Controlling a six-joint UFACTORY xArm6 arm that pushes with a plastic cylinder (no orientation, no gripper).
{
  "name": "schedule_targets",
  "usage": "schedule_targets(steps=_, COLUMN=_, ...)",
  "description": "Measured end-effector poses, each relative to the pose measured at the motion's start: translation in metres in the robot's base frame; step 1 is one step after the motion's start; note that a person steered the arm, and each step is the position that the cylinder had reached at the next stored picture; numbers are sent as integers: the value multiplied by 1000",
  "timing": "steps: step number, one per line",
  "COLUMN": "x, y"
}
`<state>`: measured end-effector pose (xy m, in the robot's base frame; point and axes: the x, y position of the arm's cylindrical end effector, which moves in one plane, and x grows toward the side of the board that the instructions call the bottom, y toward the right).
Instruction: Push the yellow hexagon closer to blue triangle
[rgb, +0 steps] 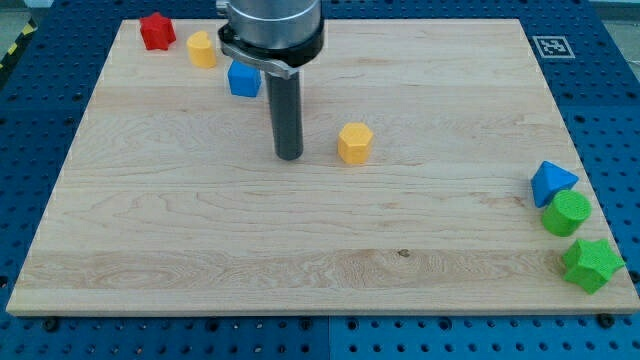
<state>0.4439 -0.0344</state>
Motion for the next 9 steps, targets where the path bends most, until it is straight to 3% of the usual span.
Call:
schedule_targets(steps=3, x=-2, y=96)
schedule_targets(steps=5, x=-20, y=109)
schedule_targets(steps=9, x=-23, y=204)
